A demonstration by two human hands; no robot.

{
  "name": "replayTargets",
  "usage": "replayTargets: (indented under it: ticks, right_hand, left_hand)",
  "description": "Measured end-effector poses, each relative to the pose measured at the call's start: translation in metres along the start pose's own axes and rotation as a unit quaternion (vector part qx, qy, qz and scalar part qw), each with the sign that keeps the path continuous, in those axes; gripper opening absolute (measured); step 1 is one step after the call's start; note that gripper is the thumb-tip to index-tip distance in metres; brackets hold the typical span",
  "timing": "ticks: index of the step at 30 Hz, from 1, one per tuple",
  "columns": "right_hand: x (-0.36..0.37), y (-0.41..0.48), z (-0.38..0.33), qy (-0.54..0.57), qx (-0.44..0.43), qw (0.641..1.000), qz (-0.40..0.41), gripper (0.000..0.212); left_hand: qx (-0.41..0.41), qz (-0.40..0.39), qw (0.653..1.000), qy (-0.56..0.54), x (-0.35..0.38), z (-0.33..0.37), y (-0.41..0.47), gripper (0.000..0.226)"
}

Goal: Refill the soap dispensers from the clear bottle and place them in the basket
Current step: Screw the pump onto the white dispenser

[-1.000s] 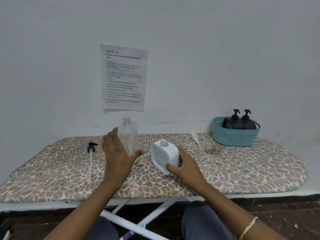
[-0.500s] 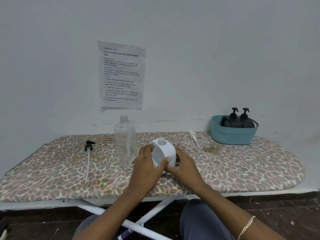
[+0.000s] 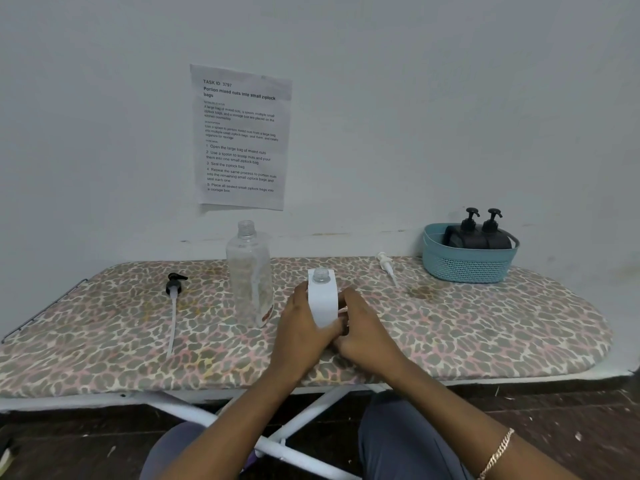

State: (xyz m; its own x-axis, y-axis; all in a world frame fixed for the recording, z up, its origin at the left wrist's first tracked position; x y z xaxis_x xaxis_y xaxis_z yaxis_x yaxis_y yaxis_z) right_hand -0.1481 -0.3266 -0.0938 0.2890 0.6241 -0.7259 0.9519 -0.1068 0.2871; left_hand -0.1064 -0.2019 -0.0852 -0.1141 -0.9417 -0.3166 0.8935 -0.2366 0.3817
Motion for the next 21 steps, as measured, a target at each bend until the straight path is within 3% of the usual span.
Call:
replayTargets:
  ticks: [5, 11, 16, 21]
  right_hand:
    - [-0.006, 0.006, 0.004, -0.023, -0.028, 0.999, -0.016, 0.048]
    - [-0.048, 0.037, 0.024, -0.167, -0.032, 0.982, 0.081, 0.035]
    - [-0.084, 0.095, 0.058, -0.266, 0.045, 0.953, 0.135, 0.024]
    - [-0.091, 0.151, 0.111, -0.356, 0.161, 0.92, 0.046, 0.031]
  left_hand:
    - [0.006, -0.001, 1.0, -0.024, -0.004, 0.003, -0.002, 0.074]
    - [-0.023, -0.015, 0.999, -0.036, -0.002, -0.01, 0.001, 0.07]
    - [-0.038, -0.036, 0.997, -0.056, -0.002, -0.019, 0.004, 0.062]
    - [-0.062, -0.046, 0.994, -0.071, 0.001, -0.024, 0.005, 0.061]
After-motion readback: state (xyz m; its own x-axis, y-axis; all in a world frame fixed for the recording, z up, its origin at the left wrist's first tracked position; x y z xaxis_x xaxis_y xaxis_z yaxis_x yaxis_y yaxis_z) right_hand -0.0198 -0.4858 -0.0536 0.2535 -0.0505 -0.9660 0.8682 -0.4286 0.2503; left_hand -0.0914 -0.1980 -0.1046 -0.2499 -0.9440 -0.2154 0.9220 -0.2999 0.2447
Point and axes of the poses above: each hand's wrist, its own y-axis towards the middle knuckle, its own x-axis out of the palm, z = x × y, the point moved 10 cm from there along y, towards the middle knuckle, and after that the axes turned 15 degrees about -y, right-handed, at the moved point
